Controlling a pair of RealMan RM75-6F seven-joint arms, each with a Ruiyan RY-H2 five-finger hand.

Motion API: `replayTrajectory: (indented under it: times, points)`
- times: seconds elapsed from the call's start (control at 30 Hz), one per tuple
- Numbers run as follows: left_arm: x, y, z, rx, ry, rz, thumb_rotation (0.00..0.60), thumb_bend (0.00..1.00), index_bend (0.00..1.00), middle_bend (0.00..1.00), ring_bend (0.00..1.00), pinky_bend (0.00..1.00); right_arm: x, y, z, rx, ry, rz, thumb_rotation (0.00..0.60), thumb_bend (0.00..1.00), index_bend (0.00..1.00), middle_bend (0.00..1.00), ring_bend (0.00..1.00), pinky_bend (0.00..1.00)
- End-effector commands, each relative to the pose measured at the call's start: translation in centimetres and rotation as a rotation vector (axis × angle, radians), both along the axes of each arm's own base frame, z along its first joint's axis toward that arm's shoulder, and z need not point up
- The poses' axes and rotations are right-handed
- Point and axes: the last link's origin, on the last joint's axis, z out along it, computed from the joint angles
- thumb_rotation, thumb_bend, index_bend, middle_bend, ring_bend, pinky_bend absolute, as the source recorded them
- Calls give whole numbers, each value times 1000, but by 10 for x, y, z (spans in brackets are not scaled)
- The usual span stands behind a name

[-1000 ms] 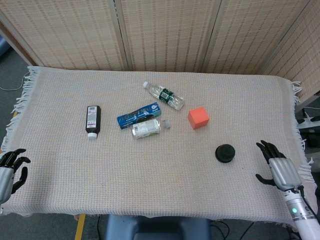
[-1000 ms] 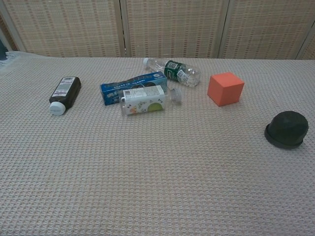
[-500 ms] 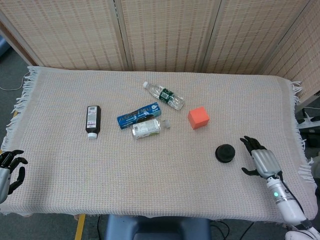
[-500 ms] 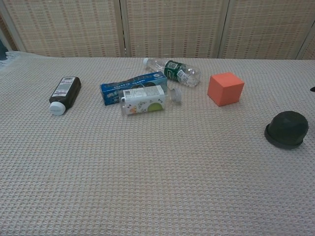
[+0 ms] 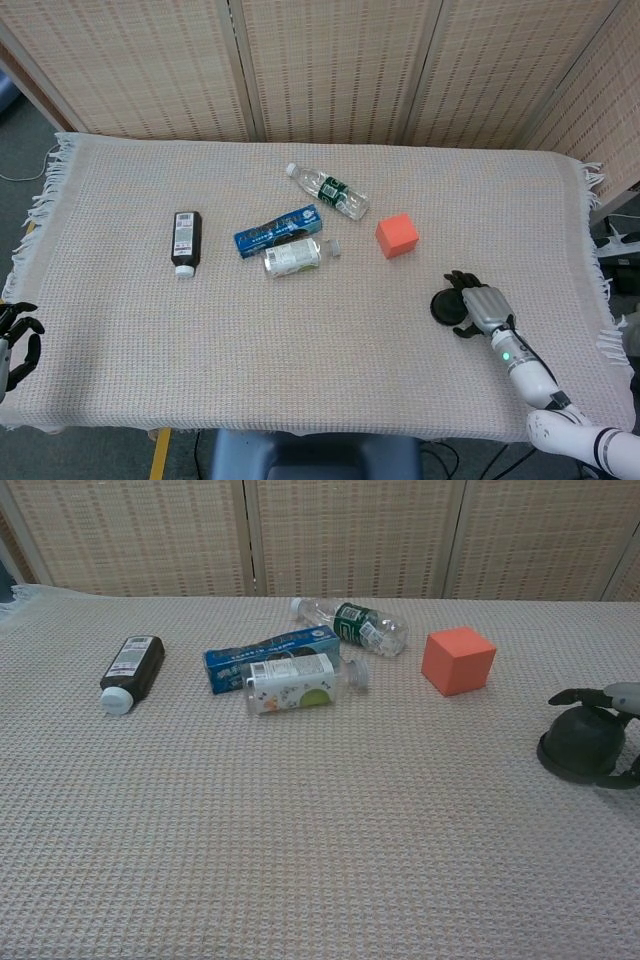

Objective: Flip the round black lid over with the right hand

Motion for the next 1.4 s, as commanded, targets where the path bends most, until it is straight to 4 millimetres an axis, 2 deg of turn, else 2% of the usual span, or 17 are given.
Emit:
replayTrajectory:
  times: [0.03,0.37,0.57,0.67,0.8,0.93,1.0,1.2,1.4]
  points:
    - [0,0,0,-1,1,4,600,538,547,334,281,561,4,-3,-4,0,-1,9,600,149,31,0,0,242]
    - [0,-1,3,6,-2,9,600,533,548,335,281,561,12,-4,-7,8,-1,27,600,149,68,0,0,238]
    - [0,0,3,8,-4,7,600,537,550,339,281,560,11,-3,-10,18,9,20,600,149,129,82,55,247]
    - [0,-1,3,7,-5,8,600,536,552,341,281,561,11,-3,-10,10,13,21,600,150,200,169,147,318]
    - [0,-1,4,11,-7,6,600,535,550,342,282,561,10,-2,-11,2,20,23,600,150,343,303,359,523]
    - [0,0,4,12,-8,7,600,534,551,343,282,561,8,-2,-11,-14,31,28,600,155,436,382,454,614]
    - [0,0,4,11,-8,6,600,536,551,343,282,561,8,-2,-11,-25,37,33,600,199,477,421,503,657]
    - [0,0,4,11,-9,6,600,538,552,343,282,561,8,-2,-6,-60,36,47,600,364,556,477,581,724]
    - [0,0,4,9,-8,7,600,539,550,343,281,561,30,-2,11,-236,-137,161,600,381,566,480,584,726]
